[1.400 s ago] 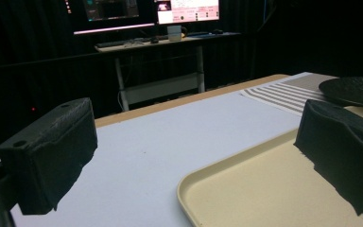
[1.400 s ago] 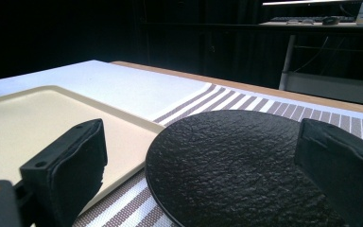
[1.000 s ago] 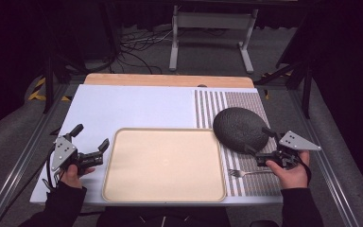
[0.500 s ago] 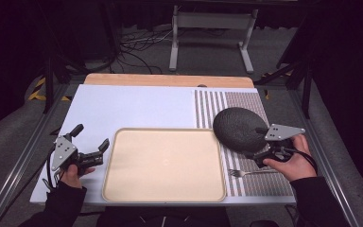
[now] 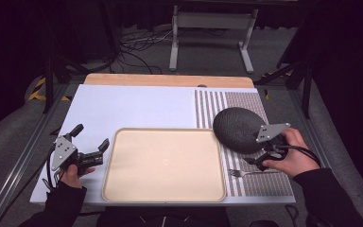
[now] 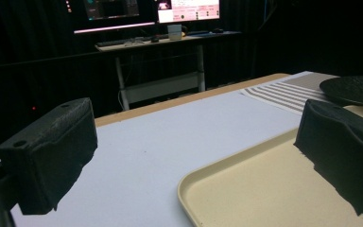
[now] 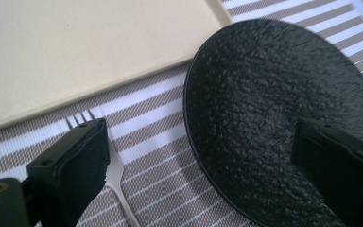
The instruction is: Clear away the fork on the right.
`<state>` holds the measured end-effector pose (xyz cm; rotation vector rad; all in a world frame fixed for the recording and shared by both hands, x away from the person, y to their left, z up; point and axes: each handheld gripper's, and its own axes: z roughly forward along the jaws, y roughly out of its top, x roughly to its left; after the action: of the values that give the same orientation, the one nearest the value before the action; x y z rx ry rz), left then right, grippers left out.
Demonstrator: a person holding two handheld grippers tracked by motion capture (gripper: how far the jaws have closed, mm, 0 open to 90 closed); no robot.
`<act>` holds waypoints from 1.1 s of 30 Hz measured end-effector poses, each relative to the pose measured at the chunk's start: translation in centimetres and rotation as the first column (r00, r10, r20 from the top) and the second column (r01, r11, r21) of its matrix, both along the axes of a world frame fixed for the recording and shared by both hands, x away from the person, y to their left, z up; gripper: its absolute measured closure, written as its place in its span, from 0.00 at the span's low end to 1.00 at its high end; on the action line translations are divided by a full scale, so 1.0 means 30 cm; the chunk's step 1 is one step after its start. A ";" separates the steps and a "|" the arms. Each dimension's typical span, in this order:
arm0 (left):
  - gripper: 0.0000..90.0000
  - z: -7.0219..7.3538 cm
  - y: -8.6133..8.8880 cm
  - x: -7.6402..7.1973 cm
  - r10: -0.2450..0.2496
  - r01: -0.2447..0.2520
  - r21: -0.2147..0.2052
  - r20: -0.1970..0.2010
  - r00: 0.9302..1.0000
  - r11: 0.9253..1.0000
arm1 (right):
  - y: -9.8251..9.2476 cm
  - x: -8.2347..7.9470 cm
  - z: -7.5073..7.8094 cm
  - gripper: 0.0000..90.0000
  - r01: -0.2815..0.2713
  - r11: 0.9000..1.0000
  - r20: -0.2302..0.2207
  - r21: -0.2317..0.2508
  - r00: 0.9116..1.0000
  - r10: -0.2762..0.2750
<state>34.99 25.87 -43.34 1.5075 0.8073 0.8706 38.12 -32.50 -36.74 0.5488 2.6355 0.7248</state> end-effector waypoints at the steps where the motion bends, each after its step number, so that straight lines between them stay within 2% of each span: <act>1: 0.01 0.000 0.000 0.000 0.000 0.000 0.001 0.001 1.000 1.000 | 0.002 0.001 0.000 0.07 -0.007 1.000 -0.007 -0.011 1.000 0.007; 9: 0.01 0.001 0.001 0.000 0.001 -0.001 0.000 0.001 1.000 1.000 | 0.022 0.009 0.005 0.08 -0.048 0.993 -0.073 -0.111 0.997 0.040; 13: 0.01 0.000 0.001 0.000 0.001 -0.001 -0.003 0.001 1.000 1.000 | 0.035 0.011 -0.002 0.08 -0.076 0.980 -0.121 -0.185 0.991 0.054; 16: 0.01 0.001 0.002 0.000 0.001 -0.001 0.000 0.000 1.000 1.000 | 0.044 0.013 -0.005 0.09 -0.108 0.971 -0.145 -0.212 0.986 0.078; 18: 0.01 0.001 0.002 0.000 0.002 -0.002 0.001 0.000 1.000 1.000 | 0.046 0.015 -0.006 0.09 -0.109 0.970 -0.143 -0.219 0.987 0.078; 20: 0.01 0.000 0.002 0.000 0.001 -0.001 -0.001 0.000 1.000 1.000 | 0.049 0.013 -0.005 0.09 -0.108 0.965 -0.159 -0.238 0.985 0.071; 22: 0.01 0.000 0.002 0.000 0.001 -0.001 -0.001 -0.001 1.000 1.000 | 0.049 0.015 -0.010 0.09 -0.122 0.956 -0.175 -0.266 0.982 0.077; 23: 0.01 0.000 0.002 0.000 0.001 -0.001 -0.001 -0.001 1.000 1.000 | 0.049 0.015 -0.010 0.09 -0.122 0.956 -0.175 -0.266 0.982 0.077; 24: 0.01 0.000 0.001 0.000 0.001 -0.001 0.000 -0.002 1.000 1.000 | 0.048 0.016 -0.012 0.10 -0.135 0.949 -0.196 -0.284 0.977 0.080; 26: 0.01 0.000 0.001 0.001 0.000 0.000 0.000 -0.002 1.000 1.000 | 0.048 0.015 -0.014 0.10 -0.133 0.949 -0.198 -0.288 0.977 0.077; 28: 0.01 0.000 0.000 0.001 0.000 0.000 0.000 -0.003 1.000 1.000 | 0.048 0.016 -0.019 0.10 -0.140 0.941 -0.213 -0.308 0.974 0.075; 33: 0.01 -0.001 0.000 0.001 0.000 0.000 0.000 -0.003 1.000 1.000 | 0.051 0.017 -0.028 0.11 -0.150 0.933 -0.231 -0.327 0.970 0.075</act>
<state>35.03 25.88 -43.36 1.5088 0.8098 0.8685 38.62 -30.98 -37.58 0.3944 2.9252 0.2306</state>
